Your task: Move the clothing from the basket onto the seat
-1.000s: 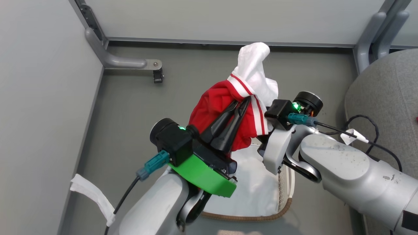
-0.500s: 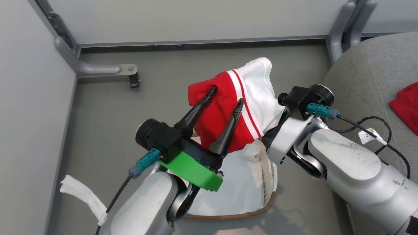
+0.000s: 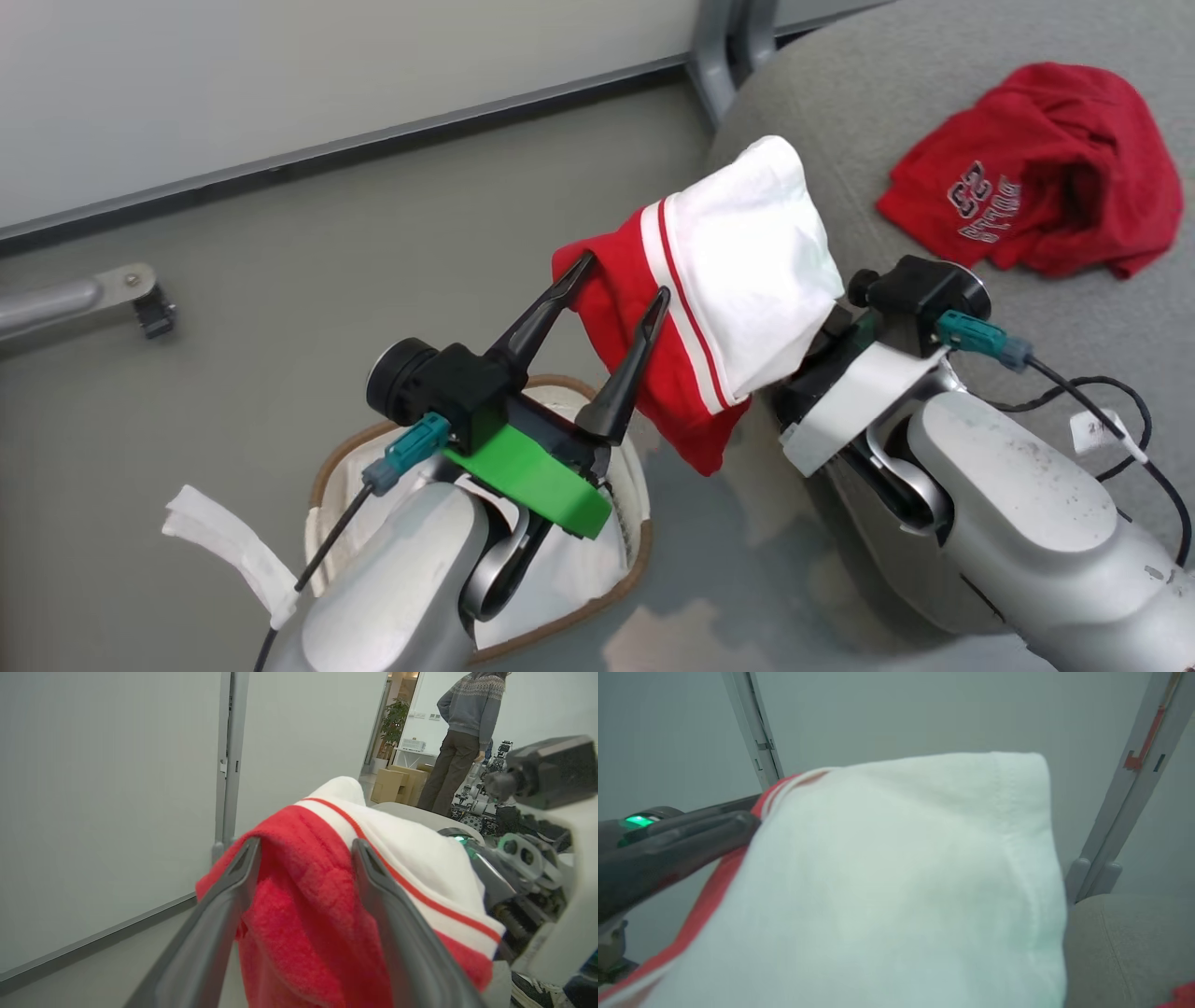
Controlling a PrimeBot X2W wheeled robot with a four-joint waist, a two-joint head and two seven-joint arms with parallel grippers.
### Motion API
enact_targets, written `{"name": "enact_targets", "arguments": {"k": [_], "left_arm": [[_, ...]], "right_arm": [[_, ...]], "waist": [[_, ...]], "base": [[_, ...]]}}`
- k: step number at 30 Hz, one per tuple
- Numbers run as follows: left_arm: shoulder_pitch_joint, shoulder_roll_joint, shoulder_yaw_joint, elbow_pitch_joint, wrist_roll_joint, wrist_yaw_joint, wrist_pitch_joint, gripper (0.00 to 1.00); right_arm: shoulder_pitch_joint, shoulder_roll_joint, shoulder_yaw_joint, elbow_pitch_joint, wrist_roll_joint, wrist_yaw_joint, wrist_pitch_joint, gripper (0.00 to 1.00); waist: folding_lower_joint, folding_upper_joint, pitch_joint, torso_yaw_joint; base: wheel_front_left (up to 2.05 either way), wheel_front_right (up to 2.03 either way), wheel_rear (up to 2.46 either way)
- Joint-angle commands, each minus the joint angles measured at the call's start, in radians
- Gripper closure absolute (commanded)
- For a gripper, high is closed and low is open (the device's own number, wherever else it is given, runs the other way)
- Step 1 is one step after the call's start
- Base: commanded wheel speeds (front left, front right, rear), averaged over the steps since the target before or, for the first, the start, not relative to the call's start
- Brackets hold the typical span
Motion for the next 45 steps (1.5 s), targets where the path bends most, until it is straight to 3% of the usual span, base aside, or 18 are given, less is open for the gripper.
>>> {"name": "enact_targets", "arguments": {"k": [1,7,15,23,36,45], "left_arm": [[-0.013,0.010,0.002,0.010,-0.006,-0.004,-0.003,0.00],[-0.026,0.033,-0.018,0.031,-0.012,-0.008,-0.002,0.00],[-0.061,0.031,-0.065,0.061,-0.022,-0.011,0.000,0.00],[-0.088,0.071,-0.071,0.062,-0.014,0.000,0.014,0.00],[-0.168,0.130,-0.076,-0.031,0.034,0.024,0.089,0.00],[-0.212,0.147,-0.071,-0.058,0.053,0.035,0.096,0.00]], "right_arm": [[0.022,0.003,-0.025,-0.009,-0.007,-0.001,-0.005,1.00],[0.073,0.027,-0.084,-0.023,-0.024,-0.001,-0.005,1.00],[0.107,0.002,-0.206,-0.041,-0.076,-0.001,-0.005,1.00],[-0.112,-0.068,-0.383,0.031,-0.162,-0.001,-0.005,1.00],[-0.526,-0.225,-0.702,0.341,-0.338,-0.001,-0.005,1.00],[-0.536,-0.198,-0.838,0.553,-0.444,-0.001,-0.005,1.00]], "waist": [[0.0000,-0.0001,0.029,-0.210],[0.0000,-0.0001,0.041,-0.331],[0.0000,-0.0001,0.080,-0.346],[0.0000,-0.0001,0.169,-0.347],[0.0000,-0.0001,0.409,-0.216],[0.0000,-0.0001,0.515,-0.148]], "base": [[0.00,0.00,0.00],[0.00,0.00,0.00],[0.00,0.00,0.00],[0.00,0.00,0.00],[0.00,0.00,0.00],[0.00,0.00,0.00]]}}
